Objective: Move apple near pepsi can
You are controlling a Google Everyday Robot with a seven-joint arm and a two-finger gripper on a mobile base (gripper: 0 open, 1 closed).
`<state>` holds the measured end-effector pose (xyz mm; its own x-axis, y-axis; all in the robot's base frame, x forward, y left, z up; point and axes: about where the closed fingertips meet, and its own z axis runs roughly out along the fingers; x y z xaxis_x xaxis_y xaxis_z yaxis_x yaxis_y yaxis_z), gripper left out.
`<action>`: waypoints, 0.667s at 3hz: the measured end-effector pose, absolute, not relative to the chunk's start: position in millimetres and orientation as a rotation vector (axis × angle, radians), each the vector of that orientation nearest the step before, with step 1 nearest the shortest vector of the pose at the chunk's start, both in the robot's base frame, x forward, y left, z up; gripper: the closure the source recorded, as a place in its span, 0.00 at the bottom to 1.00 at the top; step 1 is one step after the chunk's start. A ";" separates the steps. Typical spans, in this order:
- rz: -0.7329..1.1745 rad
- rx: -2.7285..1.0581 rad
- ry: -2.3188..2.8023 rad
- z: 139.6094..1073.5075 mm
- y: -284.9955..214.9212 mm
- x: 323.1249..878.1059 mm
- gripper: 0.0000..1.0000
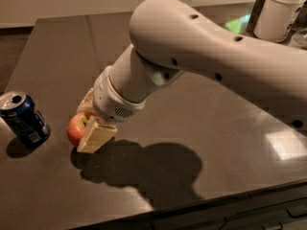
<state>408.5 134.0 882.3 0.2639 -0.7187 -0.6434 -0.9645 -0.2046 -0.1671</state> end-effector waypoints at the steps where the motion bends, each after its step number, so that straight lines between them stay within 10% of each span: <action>1: 0.581 -2.035 1.496 879.3 160.3 416.3 1.00; 2: 0.572 -2.062 1.474 879.1 181.6 421.4 1.00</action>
Offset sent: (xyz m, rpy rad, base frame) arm 0.0228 0.0724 -0.0077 -0.0391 -0.0190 0.0765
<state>421.4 181.6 879.1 0.3126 -0.7218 -0.6174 -0.9493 -0.2591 -0.1779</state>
